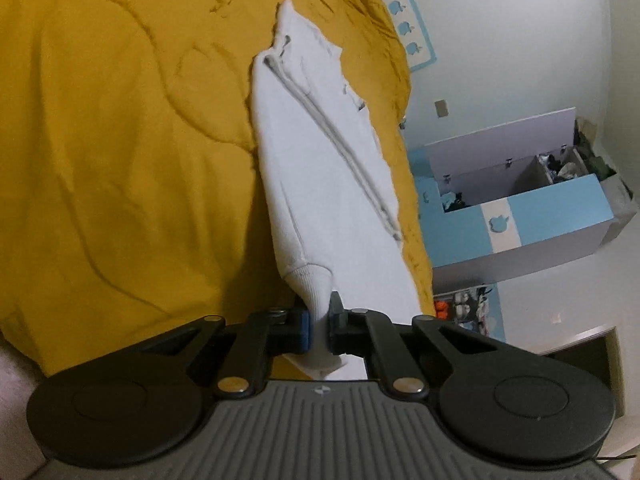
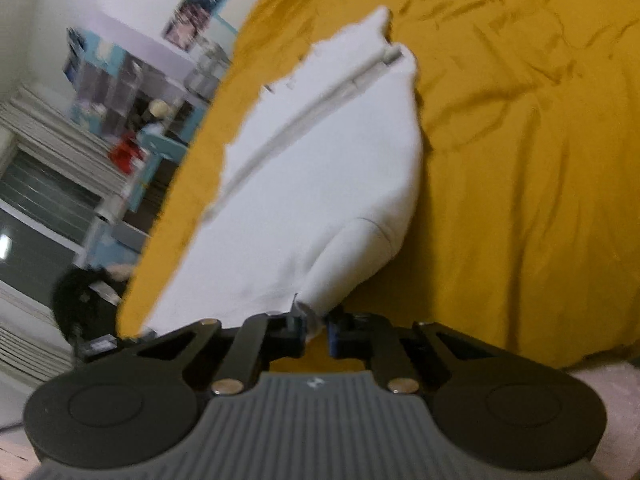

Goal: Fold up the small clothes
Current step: 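Grasp the hem with the left gripper while the right gripper grasps the hem too, then fold the hem up toward the collar with both grippers and release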

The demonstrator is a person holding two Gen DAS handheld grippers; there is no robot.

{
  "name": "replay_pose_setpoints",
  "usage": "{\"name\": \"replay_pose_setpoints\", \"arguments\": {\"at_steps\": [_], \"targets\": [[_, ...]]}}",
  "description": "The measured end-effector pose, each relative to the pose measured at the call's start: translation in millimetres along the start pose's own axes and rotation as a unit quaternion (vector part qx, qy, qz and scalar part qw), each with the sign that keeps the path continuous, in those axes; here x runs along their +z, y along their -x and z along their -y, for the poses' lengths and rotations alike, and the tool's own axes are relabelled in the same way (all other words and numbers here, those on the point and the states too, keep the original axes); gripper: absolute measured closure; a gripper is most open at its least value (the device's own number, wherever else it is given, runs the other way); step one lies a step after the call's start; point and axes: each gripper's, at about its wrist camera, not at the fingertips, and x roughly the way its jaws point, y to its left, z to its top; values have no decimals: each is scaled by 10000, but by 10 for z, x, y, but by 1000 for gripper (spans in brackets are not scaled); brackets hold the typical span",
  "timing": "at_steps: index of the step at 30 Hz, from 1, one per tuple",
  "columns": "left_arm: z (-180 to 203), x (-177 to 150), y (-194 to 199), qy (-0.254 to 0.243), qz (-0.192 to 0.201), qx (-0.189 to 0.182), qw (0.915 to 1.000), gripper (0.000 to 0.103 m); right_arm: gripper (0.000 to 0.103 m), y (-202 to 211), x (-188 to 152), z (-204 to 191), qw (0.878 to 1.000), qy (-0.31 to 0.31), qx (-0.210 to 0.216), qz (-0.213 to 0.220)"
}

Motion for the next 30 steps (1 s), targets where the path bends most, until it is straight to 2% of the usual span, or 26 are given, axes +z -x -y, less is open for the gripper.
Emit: {"name": "replay_pose_setpoints", "arguments": {"at_steps": [5,7,10,13,19,23,26,27,28,30], "targets": [[172,203,-55,46,236,-340,9991,95,99,30,206,-103,9982,-173,444,373],[228,358,-130,40,303,-523,9982,95,99,-8,324,-130,9966,-261,563,537],[298,648,-290,-99,443,-584,9973,95,99,-92,587,-148,9933,-357,701,841],[331,1046,-509,-243,614,-756,9950,95,99,-304,983,-206,9913,-284,669,1099],[540,2002,-1061,-581,607,-876,9926,96,99,-846,2080,-215,9852,-391,621,1549],[586,2602,-1423,-760,670,-642,9928,95,100,-1385,2804,-237,9859,-350,371,1591],[482,2940,-1764,-841,768,-274,9931,95,100,-1828,3234,-147,9854,-484,91,1631],[406,3036,-1905,-810,682,-215,9941,93,99,-1977,3347,-104,9849,-533,-28,1646],[333,3104,-2026,-808,754,8,9939,92,97,-2114,3444,-53,9832,-627,-220,1698],[196,3198,-2163,-704,1065,636,9898,88,75,-2339,3553,71,9746,-887,-640,1953]]}}
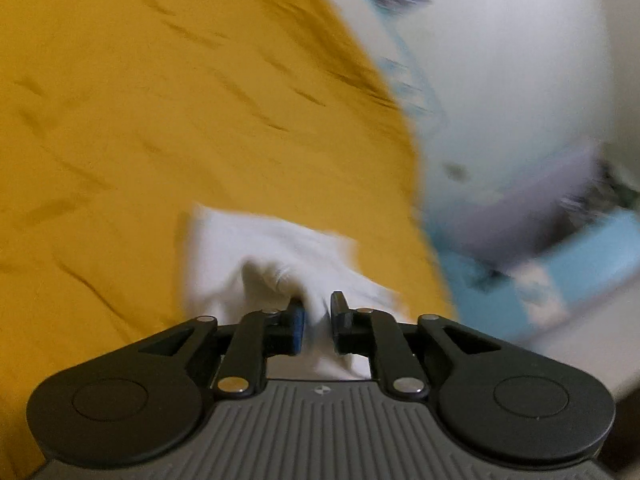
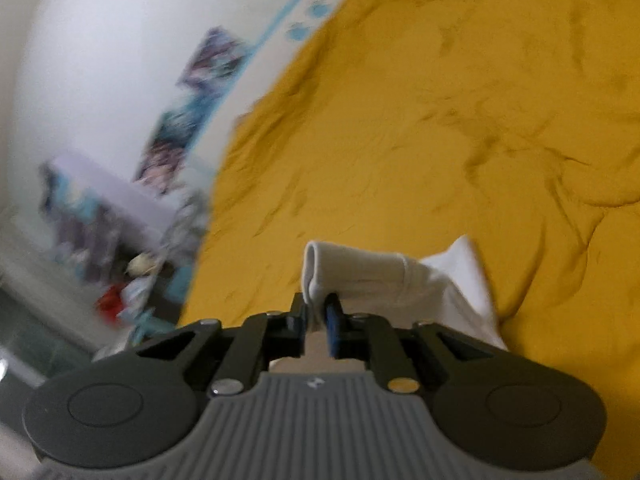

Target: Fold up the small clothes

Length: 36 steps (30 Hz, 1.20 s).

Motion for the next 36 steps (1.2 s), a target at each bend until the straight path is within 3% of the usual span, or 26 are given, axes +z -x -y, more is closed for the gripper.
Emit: {"name": "replay_pose_setpoints", "arguments": {"at_steps": [1,2,4,5,7,8,12,15,17,20,23,26,30,36], "targets": [[-68,20,-40,124,85,147,9998,85,50,-76,28,38,9996,-81,-213,141],[-127,44,-47,322,147,233,9991,71,43,-97,41,78,9985,-132,-412,335],[-173,62,62,553,259,100,9981,66,43,-66,64,131,9973,-194,-512,480],[-153,54,155,477,356,-67,9982,65,43,-24,82,143,9982,-145,-401,417],[-69,17,384,144,423,-229,9987,52,42,97,71,126,9984,206,-393,345],[-20,-17,487,-18,395,-167,9991,47,40,171,55,97,9973,471,-461,318],[125,-284,858,-397,64,144,9991,45,40,543,-88,63,9876,1367,-769,0],[151,-627,1121,-339,-374,230,9985,45,39,996,-388,188,9905,1249,-506,-264],[193,-857,1245,-500,-506,247,9972,45,37,1273,-622,233,9920,1166,-237,-432],[267,-1191,1326,-733,-648,503,9939,43,31,1565,-993,243,9923,1082,-176,-578],[209,-1452,1353,-326,-752,342,9960,34,31,1688,-1309,242,9945,735,-95,-735],[-3,-1530,1276,402,-681,222,9966,34,31,1674,-1475,392,9975,18,27,-708],[-176,-1542,1099,1051,-458,375,9927,34,31,1499,-1532,588,9931,-941,-24,-701],[-321,-1463,852,1609,-239,568,9851,34,32,1262,-1578,551,9929,-955,-332,-628]]}}
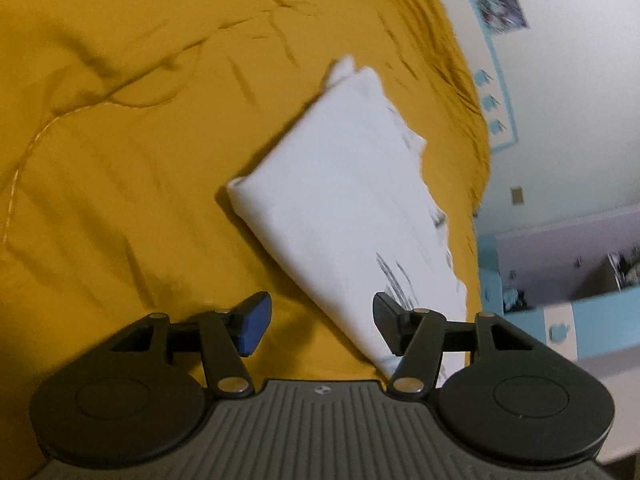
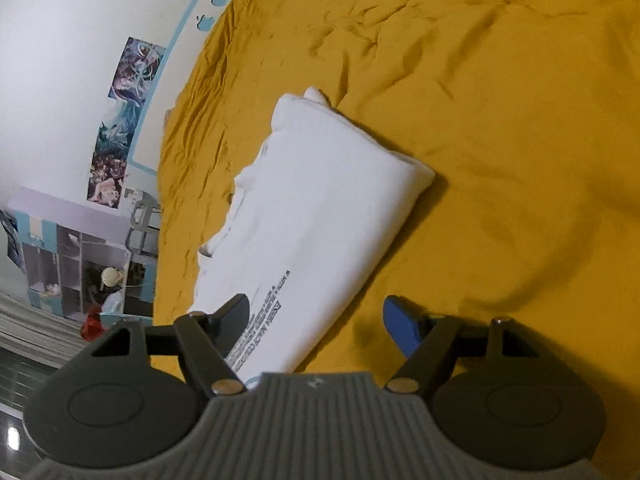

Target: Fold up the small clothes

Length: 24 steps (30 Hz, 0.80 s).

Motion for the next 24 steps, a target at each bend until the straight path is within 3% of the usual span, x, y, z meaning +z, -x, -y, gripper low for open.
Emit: {"name": "replay_pose_setpoints", "arguments": {"at_steps": [7,10,12,13,15,16,17,18,20,24], "targets": [[-9,203,-288,337,181,-90,9992,39,33,-301,149,-22,9991,-201,-49,373],[14,288,-423,502,281,-219,9981,52,32,-458,236,2,9979,-458,17,465],[2,316,-519,585,276,-318,9974,83,32,-537,269,-20,9976,-454,-14,520],[-30,315,-530,655,256,-354,9969,89,34,-563,277,-26,9975,-432,-29,562],[-54,307,-548,777,306,-343,9959,90,41,-588,285,-58,9970,-416,-107,637],[-28,303,-548,716,338,-304,9964,90,53,-594,285,-69,9970,-386,-163,643],[-3,288,-531,644,369,-272,9969,90,76,-588,285,-59,9972,-332,-229,633],[25,287,-517,582,387,-243,9973,91,85,-588,295,-52,9971,-324,-296,618],[55,311,-491,552,386,-308,9973,91,92,-554,320,-16,9972,-372,-240,603],[197,371,-356,448,408,-532,9967,92,94,-409,355,-170,9980,-137,-19,621]]}}
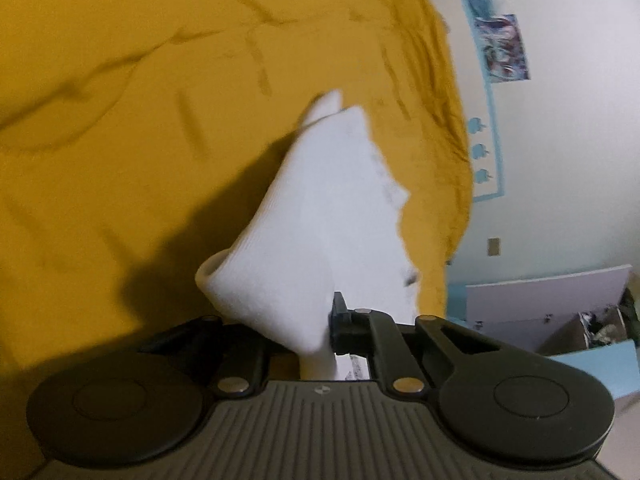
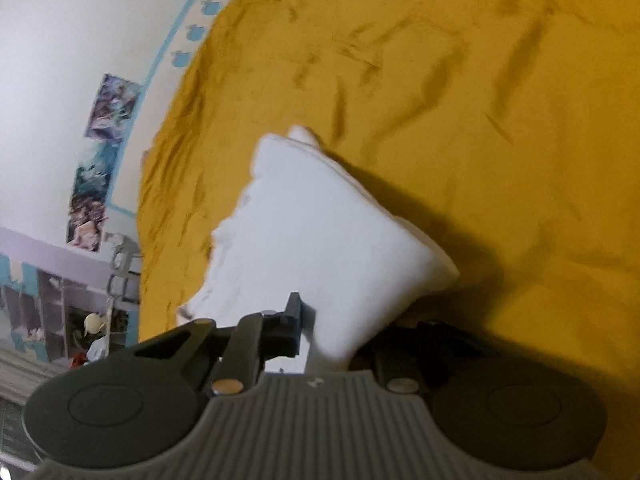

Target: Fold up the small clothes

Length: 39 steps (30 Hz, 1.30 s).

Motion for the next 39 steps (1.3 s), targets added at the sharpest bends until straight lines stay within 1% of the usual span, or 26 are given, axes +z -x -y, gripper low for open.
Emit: {"name": "replay_pose_setpoints", "arguments": {"at_steps": [3,6,9,11,13,14,16,18,20,22,23,24,25,27,29,30,31,32,33,34,35,36,37,38,39], "targets": [[296,-45,170,-477,143,22,9988,93,95,174,32,-201,9994,127,311,-24],[503,-120,401,-651,93,-150,9977,93,95,464,29,-385,9981,346,512,-41],[568,-295,709,-837,18,-163,9964,93,95,831,-1,-411,9972,448,586,-90],[487,-455,923,-817,-64,-240,9963,93,95,1078,-73,-311,9967,492,627,-154],[351,-650,1111,-637,-130,-212,9977,93,95,1310,-175,-131,9964,483,671,-196],[300,-732,1175,-641,-147,-172,9977,93,95,1401,-223,-32,9964,480,661,-241],[146,-890,1249,-595,-233,-82,9979,93,95,1532,-327,170,9971,413,537,-354],[-44,-986,1245,-470,-321,44,9984,93,95,1571,-405,373,9979,266,388,-442],[-240,-1018,1198,-291,-364,241,9986,92,93,1550,-458,558,9984,71,281,-493],[-411,-981,1179,-71,-447,112,9989,89,85,1541,-472,716,9985,83,224,-497],[-454,-951,1198,36,-518,-2,9987,89,84,1557,-462,785,9984,126,175,-516],[-468,-912,1252,97,-571,-33,9983,88,84,1605,-438,854,9982,100,218,-545],[-453,-879,1318,55,-591,52,9982,88,84,1669,-420,900,9982,37,256,-533],[-390,-817,1516,-186,-558,368,9976,85,76,1859,-353,938,9991,52,135,-401],[-280,-775,1720,-538,-371,725,9952,78,59,2056,-262,912,9997,214,-31,-119],[-176,-743,1820,-830,-212,984,9915,76,53,2135,-213,838,9990,434,-73,79],[-70,-717,1884,-1059,-21,1227,9868,74,45,2202,-157,752,9968,743,-52,285],[48,-682,1925,-1280,179,1395,9817,73,40,2234,-119,628,9926,1119,20,480],[215,-648,1920,-1535,377,1371,9779,70,39,2222,-77,481,9871,1481,121,589],[331,-612,1885,-1725,472,1217,9763,66,37,2157,-35,333,9829,1734,244,570],[442,-569,1812,-1855,509,1029,9759,57,37,2058,2,198,9801,1879,416,481],[565,-523,1687,-1967,514,809,9758,52,37,1938,29,80,9780,1969,579,382],[664,-502,1556,-2076,494,646,9748,51,38,1801,49,-30,9762,2038,677,302],[765,-474,1380,-2189,408,505,9736,48,35,1629,61,-147,9750,2086,740,194],[863,-445,1177,-2277,263,438,9724,48,34,1435,78,-250,9733,2145,817,22]]}}
